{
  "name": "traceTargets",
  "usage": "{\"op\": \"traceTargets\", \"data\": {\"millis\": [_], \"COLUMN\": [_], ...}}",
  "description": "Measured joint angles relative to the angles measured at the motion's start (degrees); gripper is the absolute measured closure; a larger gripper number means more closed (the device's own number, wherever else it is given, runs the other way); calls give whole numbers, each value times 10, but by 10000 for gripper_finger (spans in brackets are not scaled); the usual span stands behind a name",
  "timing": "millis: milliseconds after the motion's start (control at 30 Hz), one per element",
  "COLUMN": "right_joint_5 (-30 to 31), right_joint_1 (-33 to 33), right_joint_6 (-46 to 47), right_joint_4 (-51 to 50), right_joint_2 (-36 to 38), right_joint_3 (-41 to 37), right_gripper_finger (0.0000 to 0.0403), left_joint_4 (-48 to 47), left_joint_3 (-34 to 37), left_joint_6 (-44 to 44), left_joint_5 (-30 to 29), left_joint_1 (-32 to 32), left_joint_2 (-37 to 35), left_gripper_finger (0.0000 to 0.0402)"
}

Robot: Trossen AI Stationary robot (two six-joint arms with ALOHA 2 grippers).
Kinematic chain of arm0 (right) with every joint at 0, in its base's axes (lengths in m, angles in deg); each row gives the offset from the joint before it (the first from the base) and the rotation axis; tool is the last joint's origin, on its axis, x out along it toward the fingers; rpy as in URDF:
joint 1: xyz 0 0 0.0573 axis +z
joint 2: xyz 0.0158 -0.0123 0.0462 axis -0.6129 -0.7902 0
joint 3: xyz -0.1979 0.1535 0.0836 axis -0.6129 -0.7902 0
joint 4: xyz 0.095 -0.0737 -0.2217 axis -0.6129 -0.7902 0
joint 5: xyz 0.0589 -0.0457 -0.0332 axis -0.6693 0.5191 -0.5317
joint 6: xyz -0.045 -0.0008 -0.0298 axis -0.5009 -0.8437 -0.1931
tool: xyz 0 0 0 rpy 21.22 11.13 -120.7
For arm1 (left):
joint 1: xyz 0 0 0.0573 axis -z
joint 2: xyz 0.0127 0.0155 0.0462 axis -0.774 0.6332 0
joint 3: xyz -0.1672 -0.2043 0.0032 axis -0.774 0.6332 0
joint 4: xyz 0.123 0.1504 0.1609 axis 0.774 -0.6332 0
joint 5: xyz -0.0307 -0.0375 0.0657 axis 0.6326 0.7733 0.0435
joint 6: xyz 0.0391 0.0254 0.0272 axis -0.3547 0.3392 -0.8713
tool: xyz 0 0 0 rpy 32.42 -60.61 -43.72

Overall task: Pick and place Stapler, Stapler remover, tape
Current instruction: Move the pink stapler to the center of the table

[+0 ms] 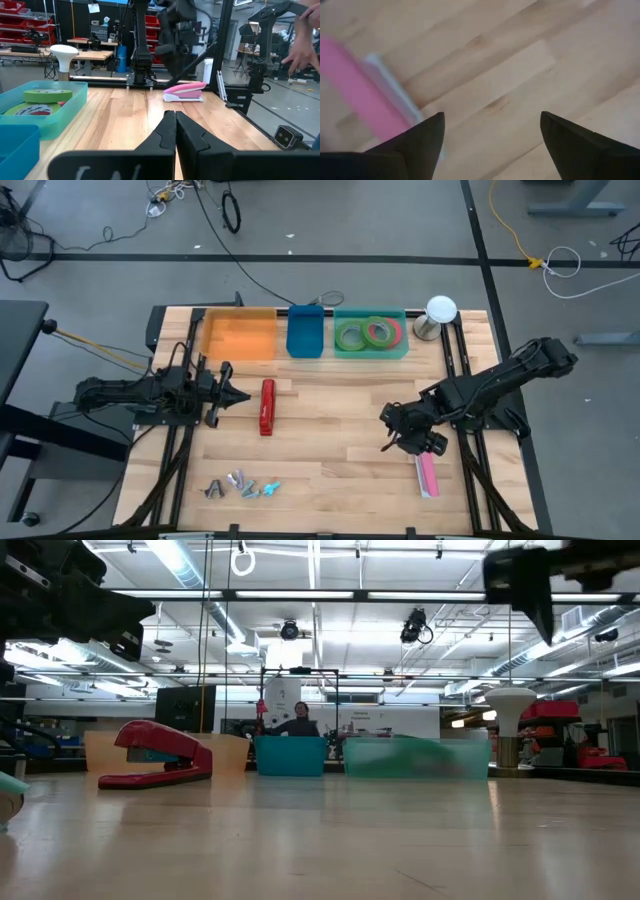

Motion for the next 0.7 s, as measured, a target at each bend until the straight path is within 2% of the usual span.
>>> {"op": "traceTargets", "data": {"millis": [133, 300, 533, 700], "right_joint_5": [-1, -8, -12, 19], "right_joint_1": [19, 26, 51, 85], "right_joint_6": [-44, -43, -124, -195], "right_joint_4": [-33, -45, -51, -54], "right_joint_2": [0, 0, 2, 3], "right_joint_3": [-18, -20, -34, -74], "right_gripper_finger": [61, 60, 59, 59], "left_joint_4": [0, 0, 0, 0], "left_joint_3": [0, 0, 0, 0], "left_joint_6": [0, 0, 0, 0], "left_joint_5": [0, 0, 0, 0], "left_joint_1": [0, 0, 0, 0], "left_joint_2": [0, 0, 0, 0], "left_gripper_finger": [399, 399, 399, 399]}}
